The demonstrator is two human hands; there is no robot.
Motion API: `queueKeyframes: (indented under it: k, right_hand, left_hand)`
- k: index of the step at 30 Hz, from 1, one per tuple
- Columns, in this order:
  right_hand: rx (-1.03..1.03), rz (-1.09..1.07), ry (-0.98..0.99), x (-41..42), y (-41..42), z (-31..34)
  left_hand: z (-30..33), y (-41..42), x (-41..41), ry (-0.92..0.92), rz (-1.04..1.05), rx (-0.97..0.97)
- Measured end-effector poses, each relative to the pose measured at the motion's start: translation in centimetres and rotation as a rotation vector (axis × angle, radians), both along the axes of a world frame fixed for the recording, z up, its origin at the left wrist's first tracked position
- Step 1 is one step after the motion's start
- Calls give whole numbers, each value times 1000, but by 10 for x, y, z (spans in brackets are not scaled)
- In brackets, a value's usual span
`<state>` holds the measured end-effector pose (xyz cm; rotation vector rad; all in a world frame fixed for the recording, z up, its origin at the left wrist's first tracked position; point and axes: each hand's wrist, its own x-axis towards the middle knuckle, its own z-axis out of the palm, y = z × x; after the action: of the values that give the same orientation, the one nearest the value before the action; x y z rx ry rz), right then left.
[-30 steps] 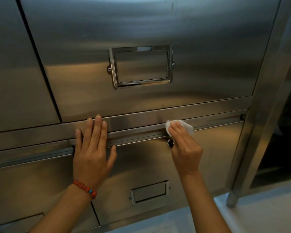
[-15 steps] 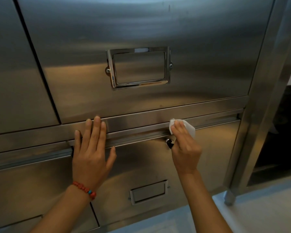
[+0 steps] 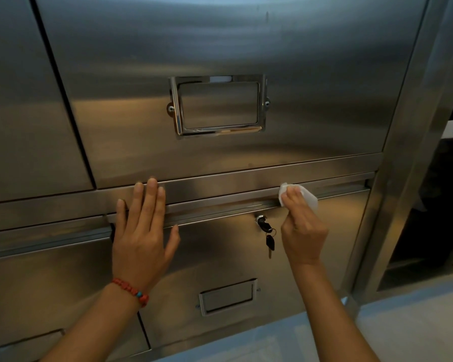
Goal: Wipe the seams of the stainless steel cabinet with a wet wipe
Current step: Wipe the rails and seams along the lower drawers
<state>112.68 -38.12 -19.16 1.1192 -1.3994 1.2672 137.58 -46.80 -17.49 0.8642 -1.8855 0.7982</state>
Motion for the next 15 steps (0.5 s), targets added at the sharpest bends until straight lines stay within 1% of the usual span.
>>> queueKeyframes:
  k: [5,9,15]
  right_hand:
    - [42,7,103,-10,5,-1]
    - [-1,-21,-59,-28,13,3]
    - [-17,-20,-43,-12,5,3]
  left_hand:
    - [0,0,1,-6,-7,2]
    - [0,0,0,6,-8,2]
    - [0,0,0,5,-13,-9]
